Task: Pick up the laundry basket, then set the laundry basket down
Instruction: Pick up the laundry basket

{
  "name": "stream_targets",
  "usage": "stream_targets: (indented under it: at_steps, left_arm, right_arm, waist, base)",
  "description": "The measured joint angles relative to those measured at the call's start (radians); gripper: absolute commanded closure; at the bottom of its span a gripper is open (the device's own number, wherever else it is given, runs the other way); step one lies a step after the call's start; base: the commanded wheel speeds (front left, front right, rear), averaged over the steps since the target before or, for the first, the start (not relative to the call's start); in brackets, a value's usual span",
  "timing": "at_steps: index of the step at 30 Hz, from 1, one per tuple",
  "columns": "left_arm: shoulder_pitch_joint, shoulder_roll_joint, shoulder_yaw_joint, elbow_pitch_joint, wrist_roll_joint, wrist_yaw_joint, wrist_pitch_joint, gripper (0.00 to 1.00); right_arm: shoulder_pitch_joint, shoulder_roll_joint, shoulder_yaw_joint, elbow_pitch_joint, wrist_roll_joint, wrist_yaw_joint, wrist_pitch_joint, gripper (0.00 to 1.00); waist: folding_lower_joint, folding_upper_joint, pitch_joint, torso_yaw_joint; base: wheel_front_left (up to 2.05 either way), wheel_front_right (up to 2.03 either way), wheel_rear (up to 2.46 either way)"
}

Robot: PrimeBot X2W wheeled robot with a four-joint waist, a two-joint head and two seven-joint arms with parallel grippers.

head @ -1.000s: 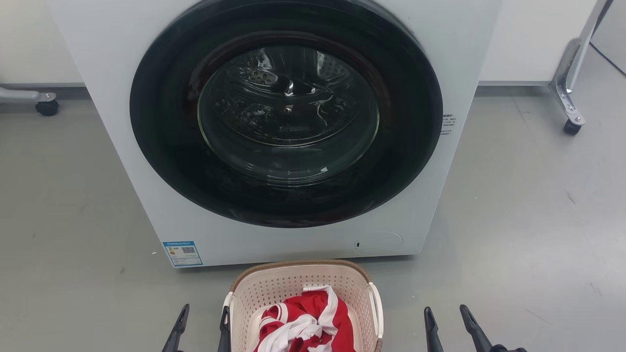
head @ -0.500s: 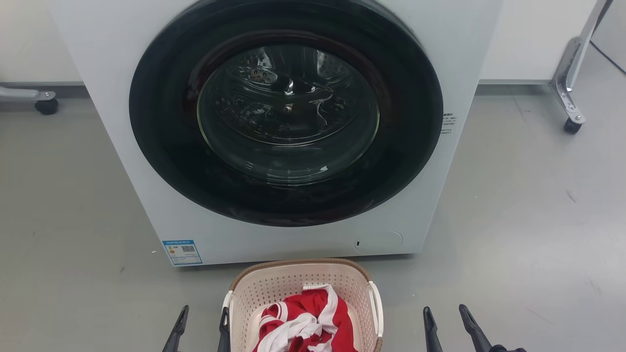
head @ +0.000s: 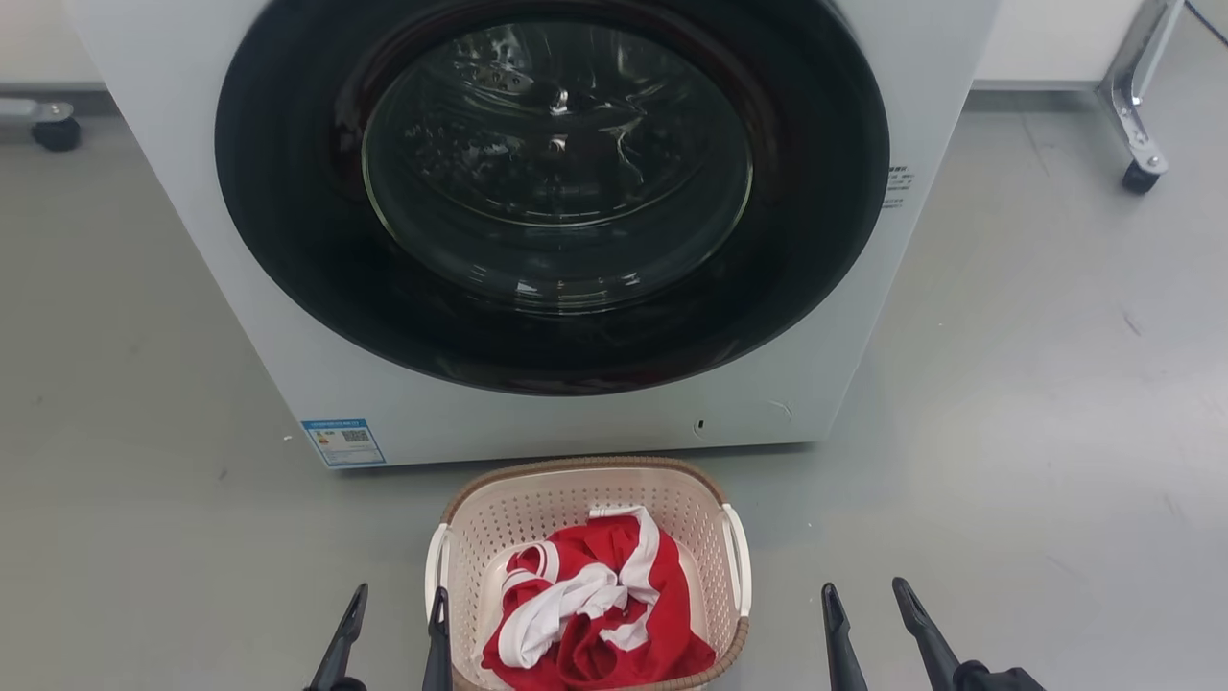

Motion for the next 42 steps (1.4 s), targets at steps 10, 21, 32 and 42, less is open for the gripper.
stream_targets:
  at_steps: [10,21,32,42]
  left_arm:
    - [-0.113,0.005,0.002,-0.002,0.011,-0.001,0.0,0.0]
    - [-0.249,0.004,0.017,0.06,0.011,-0.002,0.0,0.0]
    - [-0.415,-0.003,0.046,0.135,0.006,-0.003,0.011,0.0]
    - [-0.584,-0.005,0.068,0.214,-0.005,-0.02,0.026,0.0]
  right_arm:
    - [-0.105,-0.002,-0.015,-0.015,-0.002,0.0,0.0,0.0]
    - [-0.258,-0.004,-0.019,0.021,-0.002,0.0,0.0,0.0]
    - [-0.433,-0.008,-0.027,0.083,-0.008,0.0,-0.005,0.0]
    - [-0.619,-0.012,-0.007,0.19,-0.007,0.0,-0.007,0.0]
  waist:
    - [0.0001,0.0001,0.12,-0.008]
    - [0.0002,0.0001,0.277,-0.014]
    - [0.0002,0.0002,0.426,-0.014]
    - [0.0002,0.0002,0.577,-0.009]
  base:
    - [0.0,0.0,0.0]
    - [0.0,0.0,0.0]
    - [0.0,0.0,0.0]
    - [0.0,0.0,0.0]
